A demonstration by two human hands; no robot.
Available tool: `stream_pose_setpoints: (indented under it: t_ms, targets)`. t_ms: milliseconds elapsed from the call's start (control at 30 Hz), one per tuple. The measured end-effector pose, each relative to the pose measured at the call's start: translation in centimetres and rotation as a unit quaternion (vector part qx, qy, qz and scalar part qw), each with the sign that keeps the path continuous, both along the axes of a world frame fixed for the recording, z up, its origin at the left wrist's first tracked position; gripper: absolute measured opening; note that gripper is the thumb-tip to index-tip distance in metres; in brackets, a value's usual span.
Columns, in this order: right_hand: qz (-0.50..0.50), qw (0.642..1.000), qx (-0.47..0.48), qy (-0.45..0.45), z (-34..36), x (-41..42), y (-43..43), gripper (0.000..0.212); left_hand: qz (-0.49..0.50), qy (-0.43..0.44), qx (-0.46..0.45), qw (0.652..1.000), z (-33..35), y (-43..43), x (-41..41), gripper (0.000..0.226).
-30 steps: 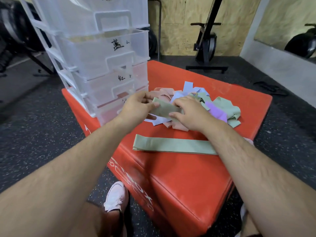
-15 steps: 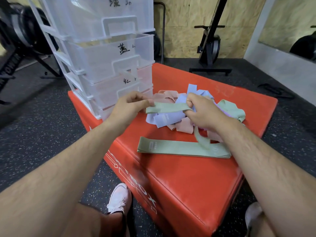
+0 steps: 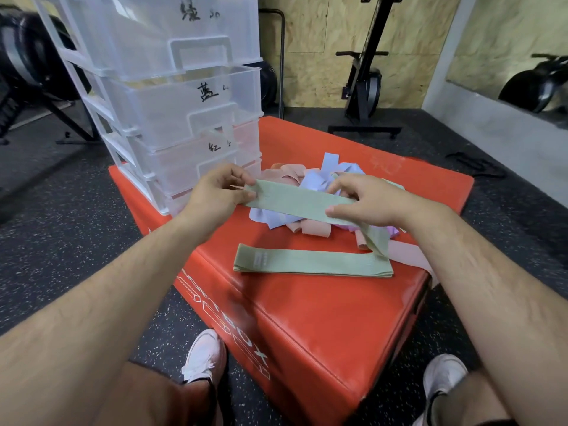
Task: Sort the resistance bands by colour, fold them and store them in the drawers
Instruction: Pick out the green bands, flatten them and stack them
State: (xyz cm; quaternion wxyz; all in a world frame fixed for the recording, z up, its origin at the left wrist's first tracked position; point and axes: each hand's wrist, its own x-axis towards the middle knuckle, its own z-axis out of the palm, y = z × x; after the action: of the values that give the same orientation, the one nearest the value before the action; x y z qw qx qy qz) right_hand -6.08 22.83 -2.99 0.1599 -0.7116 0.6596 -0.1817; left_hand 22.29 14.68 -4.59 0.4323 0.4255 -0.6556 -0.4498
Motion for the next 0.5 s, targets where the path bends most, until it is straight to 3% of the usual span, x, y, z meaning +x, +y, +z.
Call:
stream_pose_setpoints:
  t_ms: [67,167,300,500]
  targets:
    - [-0.017,0.998,0.049,0.036,0.0,-0.8,0.6,0.038,0.010,0.019,0.018,1.000,-0.1,-0.2,0.4,0.032]
    - [-0.041,0.993,0.111,-0.003,-0.4,-2.2,1.5,0.054,0.023,0.013,0.065,0.998,-0.3,-0.2,1.0,0.030]
    - [-0.045,0.987,0.148,-0.043,-0.9,-3.3,2.6,0.051,0.012,0.010,0.112,0.994,-1.0,0.6,0.8,0.029]
    - [-0.081,0.992,0.097,-0.022,-0.5,-5.3,4.1,0.030,0.033,0.014,0.124,0.992,-2.0,0.9,0.9,0.024]
